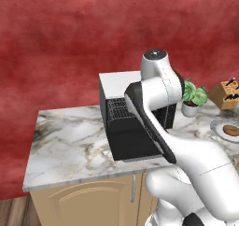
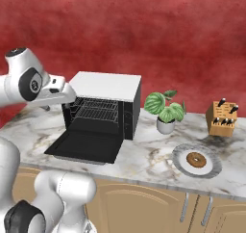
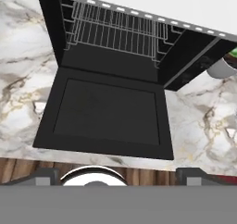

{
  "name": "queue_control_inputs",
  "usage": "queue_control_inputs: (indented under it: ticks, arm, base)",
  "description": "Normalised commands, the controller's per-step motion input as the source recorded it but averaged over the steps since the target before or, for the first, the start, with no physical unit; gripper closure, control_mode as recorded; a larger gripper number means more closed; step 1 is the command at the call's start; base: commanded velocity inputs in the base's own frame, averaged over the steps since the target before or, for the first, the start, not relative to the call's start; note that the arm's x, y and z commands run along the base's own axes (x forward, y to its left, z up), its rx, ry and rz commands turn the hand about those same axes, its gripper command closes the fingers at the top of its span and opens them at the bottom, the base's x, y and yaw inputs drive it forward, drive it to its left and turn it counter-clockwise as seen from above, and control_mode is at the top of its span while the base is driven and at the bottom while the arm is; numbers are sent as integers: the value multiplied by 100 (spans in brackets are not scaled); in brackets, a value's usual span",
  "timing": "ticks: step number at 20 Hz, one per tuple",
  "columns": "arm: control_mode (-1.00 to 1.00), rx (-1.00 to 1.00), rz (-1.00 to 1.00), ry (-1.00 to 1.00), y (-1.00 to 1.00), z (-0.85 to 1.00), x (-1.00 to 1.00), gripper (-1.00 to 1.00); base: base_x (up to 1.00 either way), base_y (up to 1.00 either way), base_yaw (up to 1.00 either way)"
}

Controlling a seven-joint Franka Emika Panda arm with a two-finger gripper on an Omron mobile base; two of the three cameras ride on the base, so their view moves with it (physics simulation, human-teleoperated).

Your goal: Pick up the bagel from the plate, place it on the toaster oven rack, close the door, and set the timer.

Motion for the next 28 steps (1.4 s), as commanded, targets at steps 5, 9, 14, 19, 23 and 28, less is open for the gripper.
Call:
queue_control_inputs:
  ticks: [5,9,14,19,23,28]
  arm:
    - [-100,-21,0,-1,39,-21,-17,-100]
    - [-100,-20,0,0,33,-29,-1,-100]
    - [-100,-16,2,0,6,-27,5,-100]
    - [-100,-11,1,0,0,-20,28,-100]
    - [-100,-10,1,0,0,-15,51,-100]
    - [-100,-11,0,0,0,-14,48,-100]
  base:
    - [0,0,0]
    - [0,0,0]
    - [0,0,0]
    - [0,0,0]
    - [0,0,0]
    - [0,0,0]
